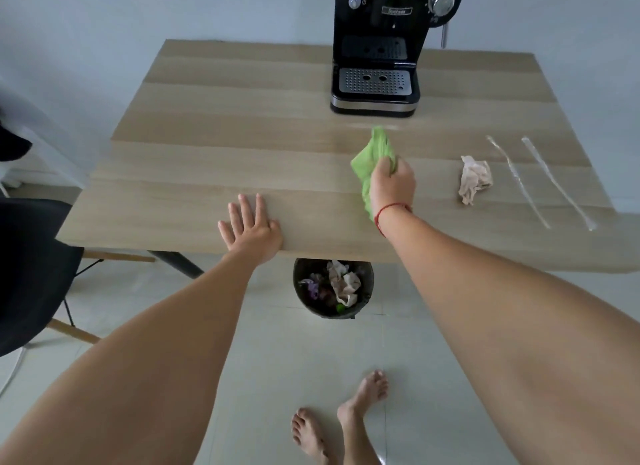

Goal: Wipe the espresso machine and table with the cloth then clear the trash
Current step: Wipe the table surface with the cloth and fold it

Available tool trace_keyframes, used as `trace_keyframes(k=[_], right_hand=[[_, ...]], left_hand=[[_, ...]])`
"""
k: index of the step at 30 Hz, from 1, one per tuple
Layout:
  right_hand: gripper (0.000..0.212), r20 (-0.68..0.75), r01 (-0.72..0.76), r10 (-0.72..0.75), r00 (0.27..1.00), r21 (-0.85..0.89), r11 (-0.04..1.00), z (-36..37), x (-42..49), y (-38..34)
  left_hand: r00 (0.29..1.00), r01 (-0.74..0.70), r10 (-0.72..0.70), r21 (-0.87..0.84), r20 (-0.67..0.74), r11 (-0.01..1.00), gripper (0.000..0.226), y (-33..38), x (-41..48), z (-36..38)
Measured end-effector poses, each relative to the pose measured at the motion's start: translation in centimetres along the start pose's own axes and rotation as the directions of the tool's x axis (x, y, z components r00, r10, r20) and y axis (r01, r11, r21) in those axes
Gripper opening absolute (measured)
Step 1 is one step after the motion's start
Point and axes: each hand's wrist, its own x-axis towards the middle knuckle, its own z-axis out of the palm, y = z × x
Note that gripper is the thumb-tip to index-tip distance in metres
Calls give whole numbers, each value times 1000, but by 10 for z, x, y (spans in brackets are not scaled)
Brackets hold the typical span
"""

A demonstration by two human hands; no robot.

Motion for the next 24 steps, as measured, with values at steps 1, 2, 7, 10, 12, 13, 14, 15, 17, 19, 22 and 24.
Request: trace_keyframes(k=[1, 2, 7, 10, 12, 13, 14, 15, 17, 19, 22, 24], right_hand=[[25, -26, 56, -58, 998, -65, 996, -6, 8, 5], [26, 11, 95, -95, 995, -167, 981, -12, 15, 14], [36, 435, 404, -118, 893, -657, 637, -27, 11, 88], [45, 395, 417, -203, 896, -595, 687, -29, 9, 96], [56, 366, 352, -159, 917, -553, 755, -30, 6, 88], [56, 367, 329, -136, 920, -537, 777, -30, 0, 84], [55, 385, 325, -122, 915, -523, 788, -28, -9, 79], [54, 420, 342, -118, 900, -512, 788, -25, -20, 75], [53, 511, 393, -124, 851, -460, 796, -17, -43, 66], [50, 552, 383, -127, 824, -377, 844, -8, -52, 56], [46, 527, 244, -78, 846, -253, 936, -7, -44, 40], [46, 455, 165, -57, 888, -201, 966, -18, -30, 35]], left_hand=[[1000, -9, 9, 11, 2, 1000, 60, 6, 2, 1], [999, -33, 33, 24, 7, 999, 60, 12, 6, 2], [997, -81, 81, 55, 6, 995, 58, 29, 19, 6], [996, -80, 78, 70, 32, 994, 58, 30, 19, 4], [996, -79, 76, 75, 40, 994, 58, 30, 19, 3], [996, -79, 77, 75, 40, 994, 58, 30, 20, 2], [996, -79, 76, 75, 41, 994, 58, 31, 20, 2], [996, -76, 73, 74, 45, 994, 58, 31, 19, 2], [997, -68, 65, 72, 46, 995, 57, 32, 16, 0], [997, -68, 65, 79, 35, 995, 57, 34, 15, -1], [998, -56, 52, 100, 43, 993, 57, 35, 14, -2], [997, -57, 52, 100, 53, 993, 57, 36, 12, -2]])
